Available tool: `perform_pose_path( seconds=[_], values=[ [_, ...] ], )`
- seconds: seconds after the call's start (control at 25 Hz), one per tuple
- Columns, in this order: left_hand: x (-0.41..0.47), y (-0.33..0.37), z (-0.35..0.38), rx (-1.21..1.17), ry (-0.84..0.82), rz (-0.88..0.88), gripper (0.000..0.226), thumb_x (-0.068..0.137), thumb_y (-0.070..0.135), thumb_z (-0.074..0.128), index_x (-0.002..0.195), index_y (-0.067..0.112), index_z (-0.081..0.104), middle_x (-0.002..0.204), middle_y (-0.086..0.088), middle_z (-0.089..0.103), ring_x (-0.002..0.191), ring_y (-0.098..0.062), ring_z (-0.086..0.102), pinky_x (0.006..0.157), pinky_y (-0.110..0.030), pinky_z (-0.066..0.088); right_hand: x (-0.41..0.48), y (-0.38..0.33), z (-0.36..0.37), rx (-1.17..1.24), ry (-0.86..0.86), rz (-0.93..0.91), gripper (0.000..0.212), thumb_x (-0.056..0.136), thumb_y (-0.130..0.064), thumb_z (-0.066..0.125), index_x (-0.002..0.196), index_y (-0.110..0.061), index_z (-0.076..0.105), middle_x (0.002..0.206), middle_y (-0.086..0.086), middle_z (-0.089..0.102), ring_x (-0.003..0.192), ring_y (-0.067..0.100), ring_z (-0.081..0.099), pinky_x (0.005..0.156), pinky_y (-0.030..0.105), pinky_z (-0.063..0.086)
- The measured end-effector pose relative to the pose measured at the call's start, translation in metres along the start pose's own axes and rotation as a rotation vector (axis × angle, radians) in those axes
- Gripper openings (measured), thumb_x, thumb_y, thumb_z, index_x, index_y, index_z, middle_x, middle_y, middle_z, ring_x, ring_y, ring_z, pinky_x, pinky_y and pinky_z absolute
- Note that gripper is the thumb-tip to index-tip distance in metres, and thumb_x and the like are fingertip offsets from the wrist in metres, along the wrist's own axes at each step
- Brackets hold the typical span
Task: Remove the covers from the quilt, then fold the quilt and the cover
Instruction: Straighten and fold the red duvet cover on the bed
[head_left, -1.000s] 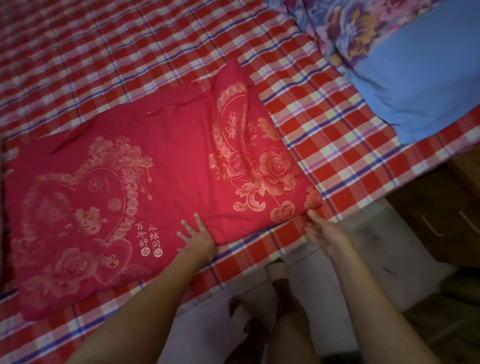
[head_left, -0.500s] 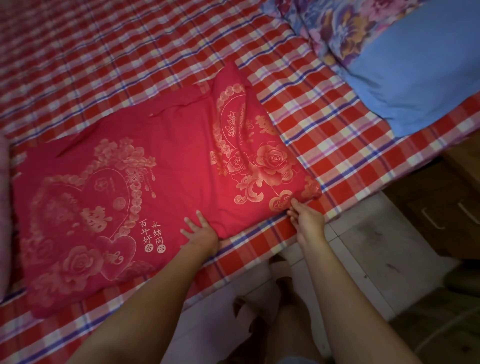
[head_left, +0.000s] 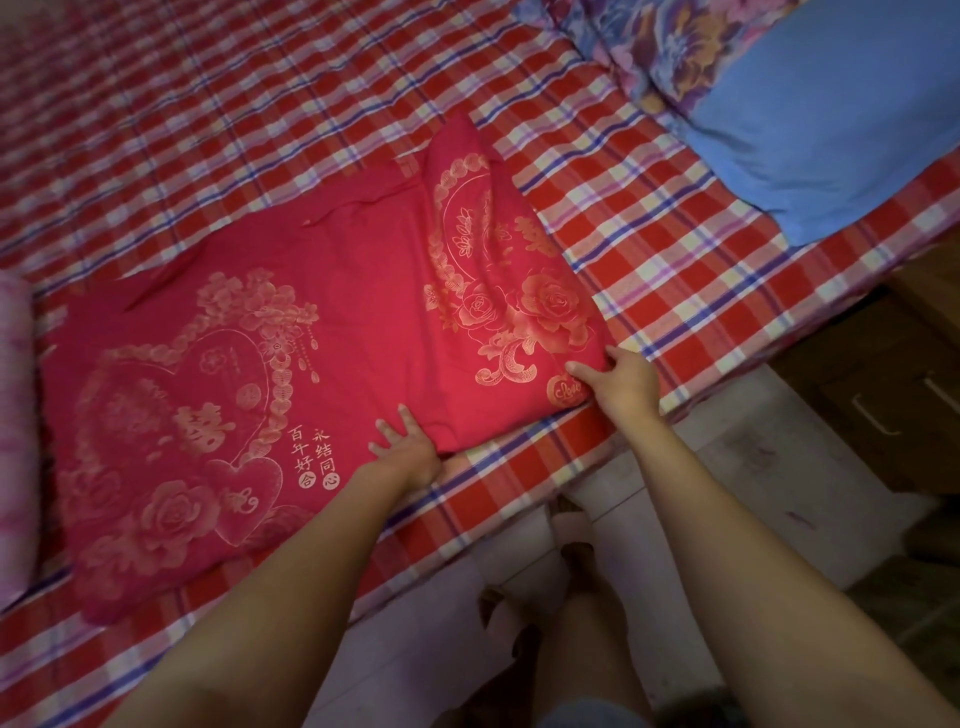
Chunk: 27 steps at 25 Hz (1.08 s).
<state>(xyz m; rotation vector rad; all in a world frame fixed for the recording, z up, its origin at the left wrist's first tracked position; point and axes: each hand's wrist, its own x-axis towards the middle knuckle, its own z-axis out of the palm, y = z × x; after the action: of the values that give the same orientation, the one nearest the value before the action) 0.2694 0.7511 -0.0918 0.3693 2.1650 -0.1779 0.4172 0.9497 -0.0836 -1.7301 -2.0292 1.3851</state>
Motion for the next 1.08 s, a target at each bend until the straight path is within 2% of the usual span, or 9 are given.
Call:
perform_pose_path(
  seconds=[0.2,0.44,0.56,0.64,0.72,0.8,0.92,1.0,1.08],
  values=[
    [-0.001,-0.011,-0.01,0.023,-0.035,0.071,0.082,0.095,0.01,0.036,0.142,0.014,-0.032,0.15,-0.024,-0.027,0.14,-0.05,-0.007,0.116,-0.052,0.006,0.016,-0.001,0.007,0.152,-0.035,0.196,0.017,0.08,-0.025,0.073,0.085,-0.013,0.061,0.101,0.01,0.068,0.101,0.029,0.063,0.09,0.037,0.05],
    [-0.012,-0.027,0.039,0.108,-0.06,0.056,0.088,0.096,0.015,0.039,0.134,0.009,-0.04,0.144,-0.028,-0.037,0.134,-0.049,-0.026,0.111,-0.065,0.007,0.024,0.009,-0.031,0.027,0.009,0.098,0.028,0.081,-0.021,0.071,0.064,-0.016,0.051,0.092,0.006,0.062,0.088,0.02,0.056,0.079,0.029,0.043],
    [-0.006,-0.015,0.03,0.082,-0.033,-0.058,0.086,0.094,0.017,0.045,0.144,0.003,-0.024,0.15,-0.028,-0.024,0.141,-0.047,-0.01,0.111,-0.063,0.012,0.031,0.0,-0.032,-0.224,-0.099,0.142,0.022,0.082,-0.022,0.071,0.074,-0.01,0.054,0.101,0.011,0.063,0.096,0.028,0.06,0.079,0.032,0.044],
    [-0.003,0.008,-0.008,0.017,-0.027,-0.015,0.059,0.095,0.017,0.041,0.146,-0.004,0.019,0.152,-0.028,0.019,0.139,-0.041,0.024,0.112,-0.048,0.026,0.04,-0.023,-0.03,-0.41,0.026,0.024,0.023,0.083,-0.02,0.068,0.099,-0.007,0.058,0.116,0.015,0.058,0.104,0.032,0.057,0.084,0.036,0.046],
    [0.008,0.021,-0.051,-0.083,0.149,0.104,0.045,0.095,0.022,0.039,0.131,-0.003,0.047,0.137,-0.023,0.048,0.127,-0.035,0.046,0.102,-0.039,0.038,0.045,-0.053,-0.014,-0.471,0.098,-0.254,0.04,0.086,-0.021,0.063,0.124,-0.013,0.053,0.131,0.013,0.048,0.118,0.03,0.048,0.097,0.039,0.042],
    [0.027,0.026,-0.088,-0.184,0.396,0.192,0.053,0.094,0.028,0.041,0.141,0.006,0.036,0.144,-0.019,0.041,0.132,-0.033,0.041,0.106,-0.044,0.034,0.044,-0.089,0.022,-0.501,0.027,-0.639,0.048,0.09,-0.031,0.057,0.137,-0.025,0.046,0.146,0.008,0.037,0.135,0.029,0.033,0.111,0.042,0.03],
    [0.06,0.043,-0.13,-0.18,0.394,0.267,0.068,0.095,0.045,0.041,0.151,0.032,0.004,0.159,-0.006,0.004,0.146,-0.031,0.006,0.112,-0.058,0.012,0.067,-0.114,0.077,-0.847,-0.326,-1.021,0.062,0.09,-0.063,0.025,0.145,-0.036,0.029,0.158,0.005,0.013,0.146,0.028,0.006,0.116,0.045,0.008],
    [0.086,0.047,-0.146,-0.153,0.27,0.194,0.072,0.094,0.055,0.038,0.15,0.038,-0.004,0.159,-0.003,-0.011,0.145,-0.036,-0.006,0.109,-0.064,0.006,0.108,-0.104,0.079,-1.02,-0.341,-0.864,0.081,0.078,-0.076,-0.008,0.148,-0.039,0.008,0.159,0.003,-0.004,0.144,0.025,-0.012,0.115,0.048,-0.003],
    [0.119,0.04,-0.158,-0.187,0.177,0.065,0.072,0.094,0.058,0.035,0.149,0.038,-0.009,0.158,-0.003,-0.018,0.143,-0.042,-0.01,0.108,-0.067,0.004,0.159,-0.099,0.064,-0.986,-0.313,-0.535,0.068,0.086,-0.07,0.0,0.147,-0.041,-0.004,0.158,0.003,-0.012,0.144,0.027,-0.011,0.116,0.049,0.003]
  ],
)
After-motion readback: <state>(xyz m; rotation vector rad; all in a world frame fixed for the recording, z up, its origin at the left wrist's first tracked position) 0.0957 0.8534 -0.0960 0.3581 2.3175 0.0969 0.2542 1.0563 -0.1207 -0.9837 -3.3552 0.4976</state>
